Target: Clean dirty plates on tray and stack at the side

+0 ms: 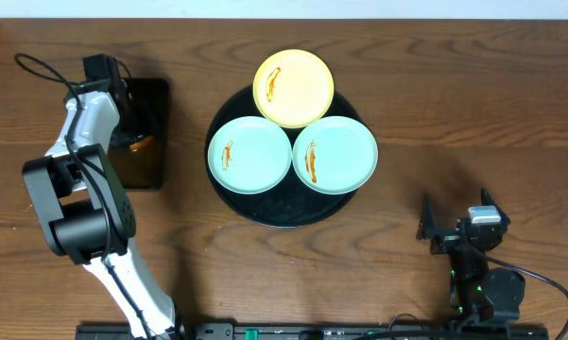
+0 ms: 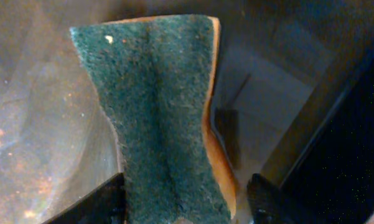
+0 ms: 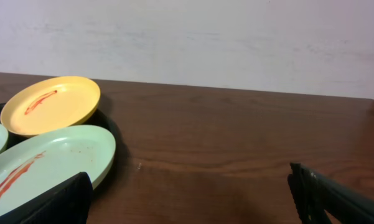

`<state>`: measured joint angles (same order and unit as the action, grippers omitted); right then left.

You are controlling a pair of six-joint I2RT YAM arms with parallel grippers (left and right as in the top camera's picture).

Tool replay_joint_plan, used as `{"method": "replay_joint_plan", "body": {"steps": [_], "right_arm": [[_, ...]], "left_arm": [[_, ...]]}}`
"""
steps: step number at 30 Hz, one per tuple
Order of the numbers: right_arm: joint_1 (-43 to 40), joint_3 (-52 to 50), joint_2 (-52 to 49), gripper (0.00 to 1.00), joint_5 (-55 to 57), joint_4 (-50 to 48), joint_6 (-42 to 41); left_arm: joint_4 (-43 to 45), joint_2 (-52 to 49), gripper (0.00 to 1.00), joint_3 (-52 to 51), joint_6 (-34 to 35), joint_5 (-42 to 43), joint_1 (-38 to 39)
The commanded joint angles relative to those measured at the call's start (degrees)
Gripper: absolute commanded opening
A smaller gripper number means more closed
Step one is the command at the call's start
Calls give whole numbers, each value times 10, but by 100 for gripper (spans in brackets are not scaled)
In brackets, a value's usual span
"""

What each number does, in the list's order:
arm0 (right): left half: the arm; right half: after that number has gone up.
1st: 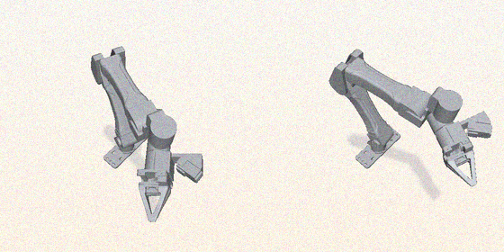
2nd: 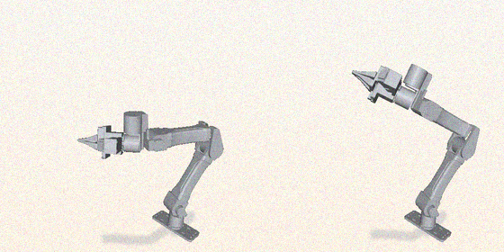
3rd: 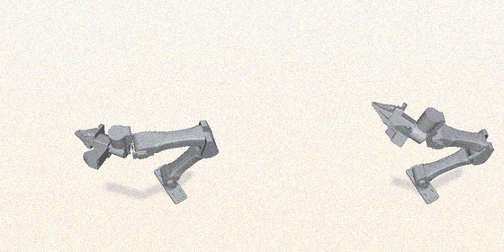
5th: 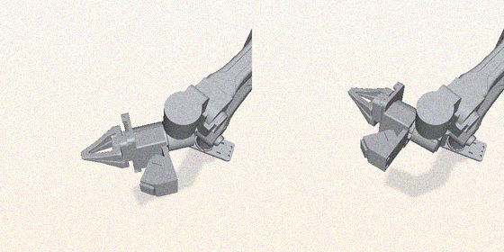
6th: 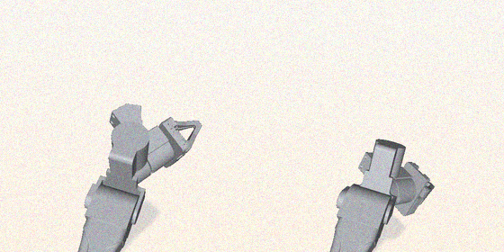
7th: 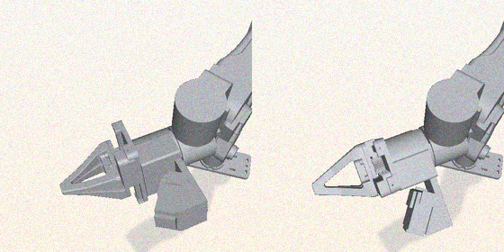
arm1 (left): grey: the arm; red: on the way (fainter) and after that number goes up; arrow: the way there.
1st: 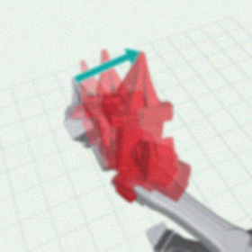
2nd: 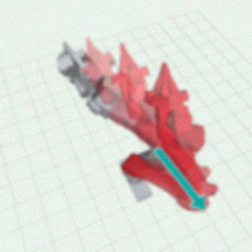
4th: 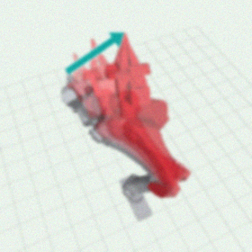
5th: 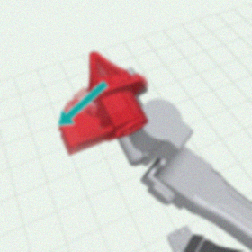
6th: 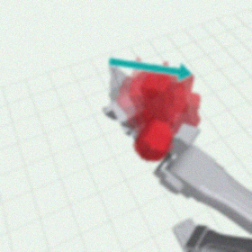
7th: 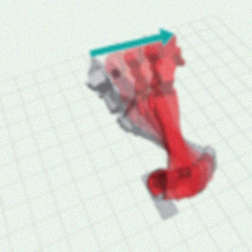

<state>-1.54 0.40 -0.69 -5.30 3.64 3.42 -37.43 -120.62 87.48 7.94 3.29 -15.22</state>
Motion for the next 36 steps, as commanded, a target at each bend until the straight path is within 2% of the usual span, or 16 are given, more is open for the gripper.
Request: {"method": "replay_joint_plan", "body": {"steps": [1, 2, 3, 5, 6, 9, 10, 11, 12, 14, 22, 31, 36], "right_arm": [[6, -1, 3, 99, 3, 2, 5], [6, -1, 3, 99, 3, 2, 5], [6, -1, 3, 99, 3, 2, 5], [6, -1, 3, 99, 3, 2, 5], [6, -1, 3, 99, 3, 2, 5], [6, -1, 3, 99, 3, 2, 5], [6, -1, 3, 99, 3, 2, 5], [6, -1, 3, 99, 3, 2, 5], [6, -1, 3, 99, 3, 2, 5], [6, -1, 3, 99, 3, 2, 5], [6, -1, 3, 99, 3, 2, 5], [6, -1, 3, 99, 3, 2, 5], [6, -1, 3, 99, 3, 2, 5]], "left_arm": [[11, 7, 46, -11, 7, 8, -1], [14, 7, 38, -11, 7, 6, -1], [17, 7, 34, -11, 7, 6, -1], [20, 7, 8, -11, 7, 5, -1], [21, 7, 8, -11, 7, -1, -1], [21, 7, 7, -11, 7, -35, -1], [21, 7, 11, -11, 7, -63, -1], [24, 7, 37, -11, 7, -94, -1], [31, 7, 49, -11, 7, -108, -1], [55, 7, 57, -11, 7, -109, -1], [155, 7, 58, -11, 10, -108, -1], [170, -37, 57, -11, 27, -62, -1], [163, -39, 30, -11, 27, -63, -1]]}}
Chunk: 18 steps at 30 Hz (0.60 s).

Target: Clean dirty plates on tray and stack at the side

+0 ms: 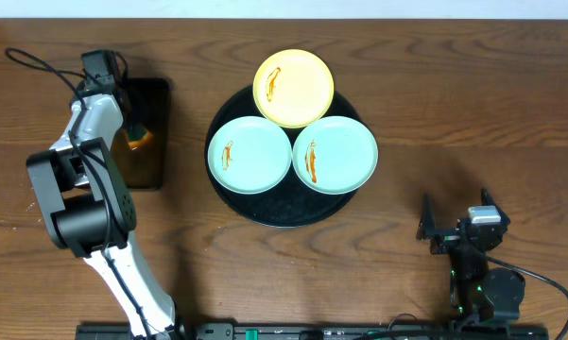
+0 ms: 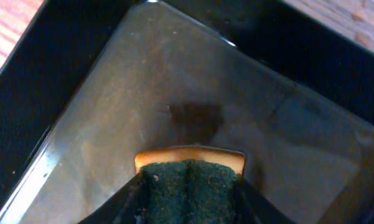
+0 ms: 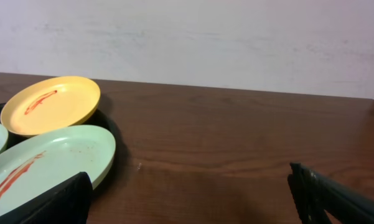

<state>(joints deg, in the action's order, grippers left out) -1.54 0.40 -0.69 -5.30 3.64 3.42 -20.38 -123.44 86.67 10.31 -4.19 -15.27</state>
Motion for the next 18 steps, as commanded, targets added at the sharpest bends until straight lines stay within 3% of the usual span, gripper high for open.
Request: {"method": "replay_joint_plan", "body": {"steps": [1, 3, 9, 11, 12, 13, 15, 18], "right_arm": [[6, -1, 3, 99, 3, 2, 5], [6, -1, 3, 99, 3, 2, 5], [6, -1, 3, 99, 3, 2, 5], [6, -1, 3, 99, 3, 2, 5], [6, -1, 3, 99, 3, 2, 5], [6, -1, 3, 99, 3, 2, 5], [6, -1, 3, 99, 3, 2, 5], [6, -1, 3, 99, 3, 2, 5]], "left_arm": [[-10, -11, 26, -3, 3, 12, -1], [-14, -11, 8, -3, 3, 12, -1], [-23, 3, 8, -3, 3, 12, -1], [-31, 12, 17, -3, 3, 12, -1], [-40, 18, 34, -3, 3, 12, -1], [-57, 27, 56, -3, 3, 12, -1], [-90, 37, 68, -3, 3, 23, -1], [-129, 36, 73, -3, 3, 56, -1]]}}
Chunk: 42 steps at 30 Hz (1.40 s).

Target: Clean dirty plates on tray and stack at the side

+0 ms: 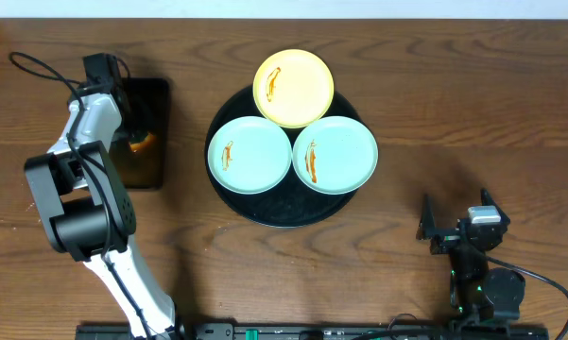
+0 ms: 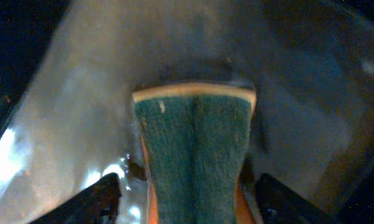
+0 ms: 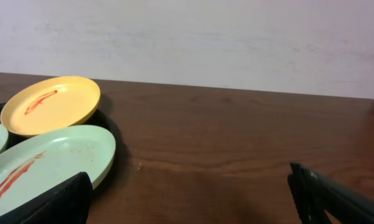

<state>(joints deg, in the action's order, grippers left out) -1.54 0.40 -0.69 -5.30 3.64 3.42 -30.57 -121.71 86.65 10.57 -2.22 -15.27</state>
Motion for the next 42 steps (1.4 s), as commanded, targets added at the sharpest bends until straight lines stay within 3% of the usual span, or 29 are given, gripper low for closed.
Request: {"method": "replay_joint_plan", "body": {"steps": [1, 4, 8, 11, 18, 33, 36, 38, 40, 42], "right_arm": [[6, -1, 3, 99, 3, 2, 5], [6, -1, 3, 99, 3, 2, 5], [6, -1, 3, 99, 3, 2, 5], [6, -1, 3, 99, 3, 2, 5], [6, -1, 3, 99, 3, 2, 5], [6, -1, 3, 99, 3, 2, 5], [6, -1, 3, 99, 3, 2, 5], [6, -1, 3, 99, 3, 2, 5], [6, -1, 3, 99, 3, 2, 5], [6, -1, 3, 99, 3, 2, 5]], "left_arm": [[-33, 18, 73, -3, 1, 40, -1], [-38, 18, 71, -3, 1, 52, 0], [-38, 18, 54, -3, 1, 53, 0], [-37, 18, 49, -3, 1, 52, 0], [-8, 18, 54, -3, -2, 11, -2], [3, 18, 52, -28, -2, 11, -2], [3, 18, 43, -28, -2, 11, -2], [9, 19, 25, -27, -2, 11, -2], [18, 29, 15, -26, -2, 11, -2], [26, 49, 10, -26, -2, 11, -2]]}}
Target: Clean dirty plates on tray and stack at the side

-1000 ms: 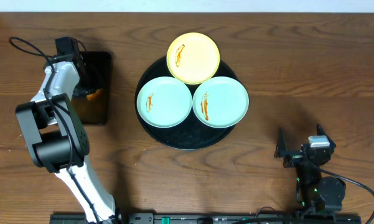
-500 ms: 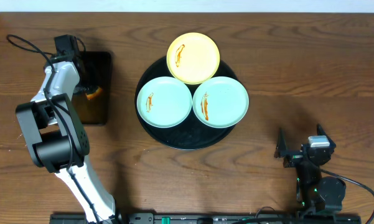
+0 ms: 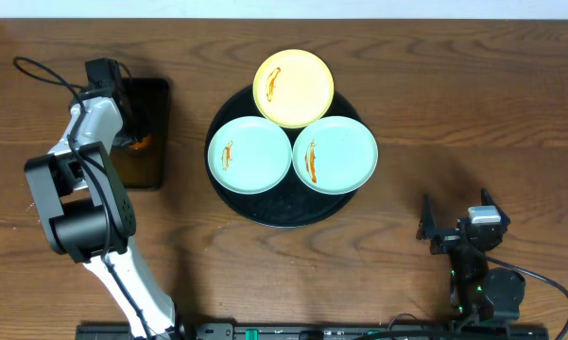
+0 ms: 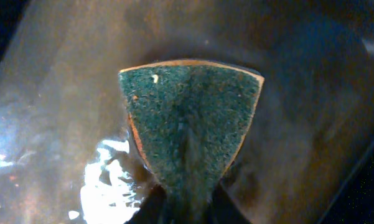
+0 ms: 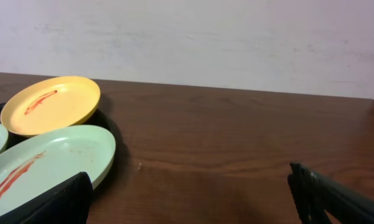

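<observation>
Three dirty plates sit on the round black tray (image 3: pixel 284 215): a yellow plate (image 3: pixel 293 88) at the back and two pale green plates (image 3: pixel 249 155) (image 3: pixel 335 154), each with a red smear. My left gripper (image 4: pixel 187 210) is down in the black basin (image 3: pixel 156 104) at the left, shut on a green-faced, orange-backed sponge (image 4: pixel 190 134), which is pinched to a narrow waist between the fingers. Wet glare (image 4: pixel 106 183) lies beside the sponge. My right gripper (image 5: pixel 190 199) rests open near the front right, its fingers (image 5: pixel 62 199) wide apart, holding nothing.
The right wrist view shows the yellow plate (image 5: pixel 50 104) and one green plate (image 5: pixel 43 165) at its left, brown table (image 5: pixel 236 143) ahead and a white wall behind. Cables trail off the left arm (image 3: pixel 85 142).
My left fingers have come much closer together, squeezing the sponge from a straight strip into a wedge pinched at its base. The right arm and the plates are unchanged.
My left gripper first held the sponge low in the basin. Then the sponge was raised well above the basin floor. After that it was back down on the wet floor with the fingers spread wider, and now it is squeezed tight. The right arm stayed still.
</observation>
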`<state>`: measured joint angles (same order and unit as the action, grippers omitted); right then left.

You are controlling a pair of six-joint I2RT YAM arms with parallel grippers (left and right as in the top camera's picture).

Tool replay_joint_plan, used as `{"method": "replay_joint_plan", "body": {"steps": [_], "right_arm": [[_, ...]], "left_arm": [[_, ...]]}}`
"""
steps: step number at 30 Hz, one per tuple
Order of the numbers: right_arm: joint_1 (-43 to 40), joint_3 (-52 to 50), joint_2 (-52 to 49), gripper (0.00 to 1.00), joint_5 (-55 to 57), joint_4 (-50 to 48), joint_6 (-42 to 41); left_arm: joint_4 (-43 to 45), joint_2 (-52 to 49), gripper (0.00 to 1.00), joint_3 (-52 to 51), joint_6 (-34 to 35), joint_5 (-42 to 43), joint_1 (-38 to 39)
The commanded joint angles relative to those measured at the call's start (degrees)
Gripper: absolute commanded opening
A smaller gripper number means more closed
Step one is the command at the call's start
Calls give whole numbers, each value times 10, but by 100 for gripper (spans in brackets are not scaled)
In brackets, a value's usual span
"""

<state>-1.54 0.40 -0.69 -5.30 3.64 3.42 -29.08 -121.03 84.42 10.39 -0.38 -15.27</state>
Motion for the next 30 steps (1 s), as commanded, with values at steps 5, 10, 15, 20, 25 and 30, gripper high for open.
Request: {"method": "replay_joint_plan", "body": {"steps": [5, 10, 15, 20, 25, 30], "right_arm": [[6, -1, 3, 99, 3, 2, 5], [6, -1, 3, 99, 3, 2, 5], [6, -1, 3, 99, 3, 2, 5], [6, -1, 3, 99, 3, 2, 5], [6, -1, 3, 99, 3, 2, 5], [6, -1, 3, 99, 3, 2, 5]], "left_arm": [[15, 150, 8, -4, 0, -7, -2], [13, 239, 8, -4, 0, -7, -2], [13, 254, 7, -7, -4, -6, -2], [11, 190, 7, -8, -9, 6, -10], [-2, 104, 8, -8, -9, 184, -56], [6, 122, 7, -7, -30, 286, -79]]}}
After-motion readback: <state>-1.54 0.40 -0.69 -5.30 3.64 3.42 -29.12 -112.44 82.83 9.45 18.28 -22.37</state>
